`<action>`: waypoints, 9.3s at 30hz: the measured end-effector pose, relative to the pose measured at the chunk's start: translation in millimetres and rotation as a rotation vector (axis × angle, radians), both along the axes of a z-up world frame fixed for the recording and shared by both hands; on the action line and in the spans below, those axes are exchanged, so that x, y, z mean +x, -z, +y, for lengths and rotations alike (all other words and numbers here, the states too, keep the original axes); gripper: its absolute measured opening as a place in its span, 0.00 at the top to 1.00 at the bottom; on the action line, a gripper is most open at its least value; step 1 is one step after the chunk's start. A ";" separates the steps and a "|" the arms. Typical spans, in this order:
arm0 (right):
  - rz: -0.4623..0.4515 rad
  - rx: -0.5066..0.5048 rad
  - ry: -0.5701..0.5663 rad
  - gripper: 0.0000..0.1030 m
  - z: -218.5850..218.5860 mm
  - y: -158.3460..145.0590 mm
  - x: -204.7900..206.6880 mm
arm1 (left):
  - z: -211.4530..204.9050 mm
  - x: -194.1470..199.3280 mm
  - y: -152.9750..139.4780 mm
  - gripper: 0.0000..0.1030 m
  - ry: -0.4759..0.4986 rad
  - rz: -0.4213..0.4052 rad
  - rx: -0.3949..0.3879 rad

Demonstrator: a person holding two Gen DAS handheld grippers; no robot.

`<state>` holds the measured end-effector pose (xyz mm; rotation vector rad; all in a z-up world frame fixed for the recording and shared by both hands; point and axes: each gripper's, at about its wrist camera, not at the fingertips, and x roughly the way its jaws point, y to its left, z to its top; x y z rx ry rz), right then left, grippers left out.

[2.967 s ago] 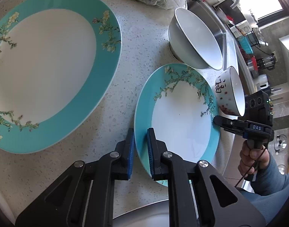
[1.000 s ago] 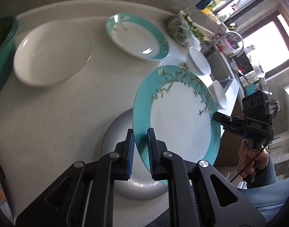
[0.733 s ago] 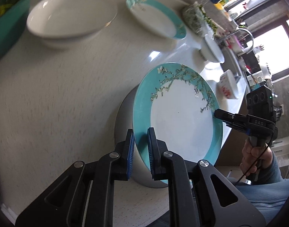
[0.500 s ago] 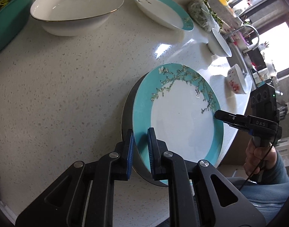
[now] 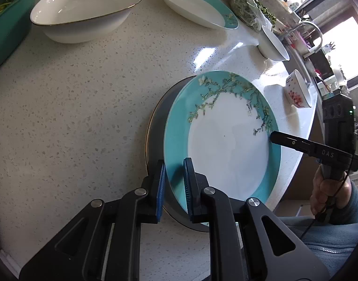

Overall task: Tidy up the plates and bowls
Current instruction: 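Lift the teal floral plate onto the grey-rimmed plate and release both grippers, then move both grippers to the larger teal floral plate, then close both grippers on the rim of the larger teal floral plate, then lift the teal floral plate with both grippers and carry it over the plate stack, then lower the plate onto the stack and open both grippers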

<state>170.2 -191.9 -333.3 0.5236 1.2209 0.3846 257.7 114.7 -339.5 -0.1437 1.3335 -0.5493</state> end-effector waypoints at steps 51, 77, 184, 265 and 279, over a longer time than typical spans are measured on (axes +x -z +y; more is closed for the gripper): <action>-0.164 -0.667 -0.208 0.68 85.2 -19.3 -7.6 | -51.3 -11.6 6.1 0.45 0.146 -0.169 0.279; -0.216 0.064 -0.172 0.07 -117.4 -152.3 231.3 | -86.4 144.4 -91.4 0.04 -0.309 -0.209 -0.095; -0.099 -0.013 -0.500 0.88 -14.1 -129.6 287.6 | -37.4 136.5 -132.8 0.85 -0.471 -0.207 -0.034; -0.173 -0.557 -0.447 0.73 91.6 -23.0 44.7 | -9.3 -52.8 11.0 0.79 -0.222 -0.163 0.207; -0.180 -0.589 -0.436 0.66 97.9 -21.1 40.2 | -26.4 -48.5 13.4 0.65 -0.190 -0.178 0.240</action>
